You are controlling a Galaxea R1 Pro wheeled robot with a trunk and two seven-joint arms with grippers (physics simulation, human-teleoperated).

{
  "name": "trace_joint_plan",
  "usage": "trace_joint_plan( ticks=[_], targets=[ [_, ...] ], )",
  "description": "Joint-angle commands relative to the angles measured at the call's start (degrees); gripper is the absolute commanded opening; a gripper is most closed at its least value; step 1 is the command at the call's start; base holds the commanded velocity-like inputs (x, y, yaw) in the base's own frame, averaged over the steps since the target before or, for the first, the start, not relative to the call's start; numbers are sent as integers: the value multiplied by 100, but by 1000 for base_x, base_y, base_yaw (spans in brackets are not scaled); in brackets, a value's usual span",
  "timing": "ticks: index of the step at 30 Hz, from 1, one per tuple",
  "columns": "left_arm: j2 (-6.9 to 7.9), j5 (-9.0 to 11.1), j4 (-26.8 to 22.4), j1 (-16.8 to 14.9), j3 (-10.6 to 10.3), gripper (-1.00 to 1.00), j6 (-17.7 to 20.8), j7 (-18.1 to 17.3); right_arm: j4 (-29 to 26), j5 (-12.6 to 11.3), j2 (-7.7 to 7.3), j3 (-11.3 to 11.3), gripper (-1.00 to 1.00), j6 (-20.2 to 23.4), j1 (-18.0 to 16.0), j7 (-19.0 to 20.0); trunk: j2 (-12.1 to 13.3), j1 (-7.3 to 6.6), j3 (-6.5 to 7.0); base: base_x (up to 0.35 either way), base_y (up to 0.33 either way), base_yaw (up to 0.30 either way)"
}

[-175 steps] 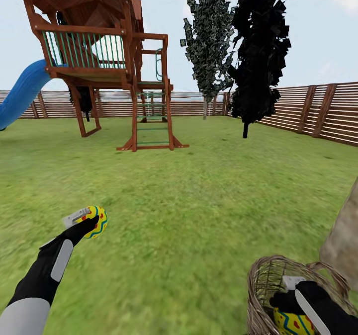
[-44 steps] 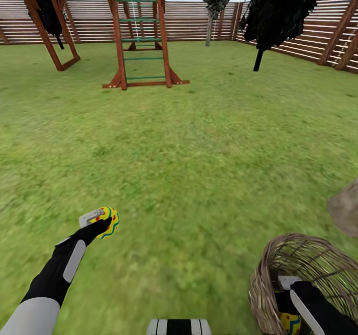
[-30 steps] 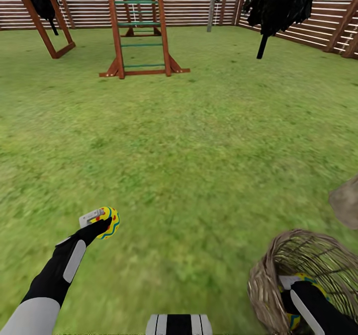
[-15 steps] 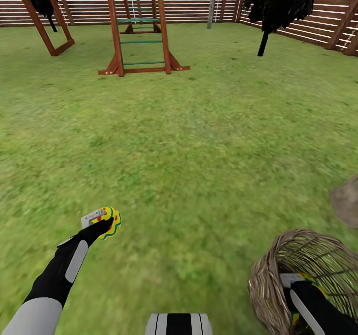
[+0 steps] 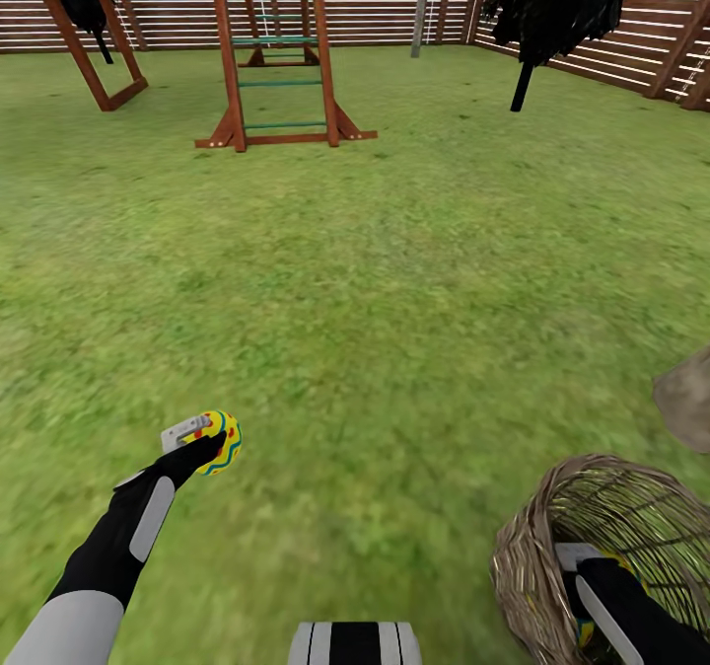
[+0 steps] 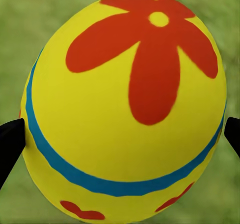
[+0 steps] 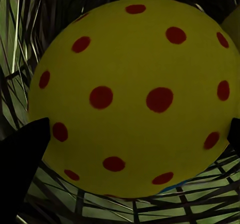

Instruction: Take the three Easter eggs out of the wicker basket on the lawn in the garden, then place them on the lawn next to a single tree (choose any tree) so that all three eggs are next to the same tree and none are left in the basket.

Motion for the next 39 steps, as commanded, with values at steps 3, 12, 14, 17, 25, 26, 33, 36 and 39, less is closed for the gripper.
trace_joint_plan(
  ticks=[3, 12, 14, 17, 25, 26, 33, 36, 39],
  targets=[
    [-5, 58, -7, -3, 1, -100, 33, 20, -9, -308, 2, 27, -100, 0, 6, -13, -1, 1, -6, 0, 0, 0],
    [0, 58, -7, -3, -201, -100, 41, 28, -9, -310, 6, 34, -100, 0, 6, -11, 11, -23, 194, 0, 0, 0],
    [-4, 58, -2, -3, -202, -100, 41, 28, -11, -315, 3, 27, -100, -6, 6, 46, 11, -23, 194, 0, 0, 0],
    [-5, 58, 10, -3, -209, -100, 41, 37, 67, -303, -28, 16, -100, -9, 6, 632, 11, -23, 194, 0, 0, 0],
    [-9, 58, 11, -3, -210, -100, 41, 27, 122, -296, -56, -8, -100, -16, 6, 630, 15, -30, 260, 0, 0, 0],
    [-12, 58, 11, -3, -210, -100, 41, 27, 122, -295, -56, -8, -100, -17, 6, 624, 16, -33, 282, 0, 0, 0],
    [-17, 58, 17, -3, -343, -100, 43, 47, 122, -293, -45, -7, -100, -27, 6, 623, 26, -51, 438, 0, 0, 0],
    [-20, 58, 19, -3, -378, -100, 43, 55, 122, -297, -30, -8, -100, -27, 6, 630, 30, -59, 504, 0, 0, 0],
    [-21, 58, 19, -3, -385, -100, 45, 55, 122, -295, -21, -2, -100, -34, 6, 630, 34, -66, 573, 0, 0, -11]
  ],
)
